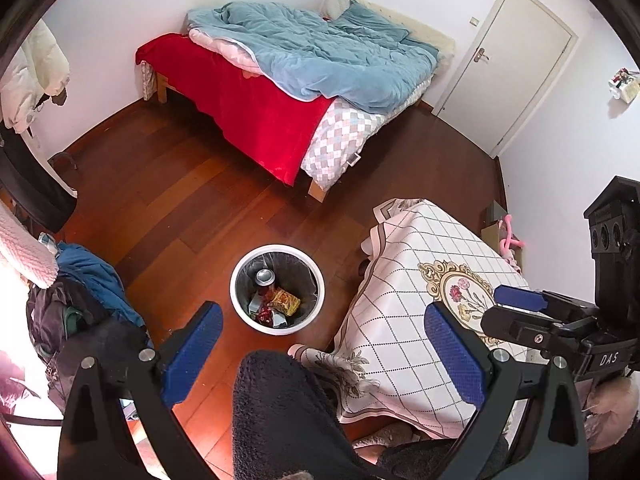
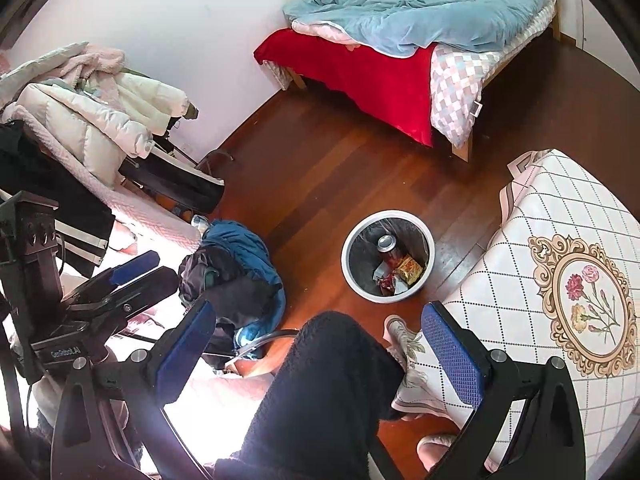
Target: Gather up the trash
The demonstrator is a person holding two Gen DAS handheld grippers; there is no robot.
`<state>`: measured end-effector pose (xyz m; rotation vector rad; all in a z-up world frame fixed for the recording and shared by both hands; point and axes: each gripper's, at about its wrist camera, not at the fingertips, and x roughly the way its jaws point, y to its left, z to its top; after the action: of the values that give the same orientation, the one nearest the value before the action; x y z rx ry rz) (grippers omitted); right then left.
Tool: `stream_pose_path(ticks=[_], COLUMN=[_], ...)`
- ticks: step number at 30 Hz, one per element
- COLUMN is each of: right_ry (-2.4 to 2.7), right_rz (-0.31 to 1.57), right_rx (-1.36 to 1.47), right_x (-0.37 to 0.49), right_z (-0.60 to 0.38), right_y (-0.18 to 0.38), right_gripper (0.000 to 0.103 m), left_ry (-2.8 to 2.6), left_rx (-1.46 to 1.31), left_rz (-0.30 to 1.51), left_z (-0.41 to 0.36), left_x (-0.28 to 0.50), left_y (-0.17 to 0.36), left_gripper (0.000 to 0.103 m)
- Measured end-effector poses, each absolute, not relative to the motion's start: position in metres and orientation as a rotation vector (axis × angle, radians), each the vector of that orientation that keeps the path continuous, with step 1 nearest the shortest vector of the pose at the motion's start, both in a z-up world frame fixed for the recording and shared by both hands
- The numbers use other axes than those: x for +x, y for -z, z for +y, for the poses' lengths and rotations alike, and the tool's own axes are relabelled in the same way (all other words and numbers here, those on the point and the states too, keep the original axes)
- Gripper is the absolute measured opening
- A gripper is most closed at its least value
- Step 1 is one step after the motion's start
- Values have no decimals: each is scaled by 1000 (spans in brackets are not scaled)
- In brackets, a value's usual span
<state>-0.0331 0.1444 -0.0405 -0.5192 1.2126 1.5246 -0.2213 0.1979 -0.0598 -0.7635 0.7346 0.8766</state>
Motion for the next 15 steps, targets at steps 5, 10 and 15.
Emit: stream_pose_path(ticks=[5,10,15], right_ry=[-1519,-1523,-1524], right_rz=[1216,1220,1222], right_rx=[-526,-531,-532], right_x=[-32,-33,-33], right_z=[144,146,147], right_y=[41,42,42], right_gripper=[103,103,103], left_ry=[-869,-870,-865], left_rx=[-773,-779,-782], left_rz=[733,732,735], left_z=[198,198,198], left_x=[-223,-224,-225], left_y=[61,61,61], left_gripper=[103,103,103])
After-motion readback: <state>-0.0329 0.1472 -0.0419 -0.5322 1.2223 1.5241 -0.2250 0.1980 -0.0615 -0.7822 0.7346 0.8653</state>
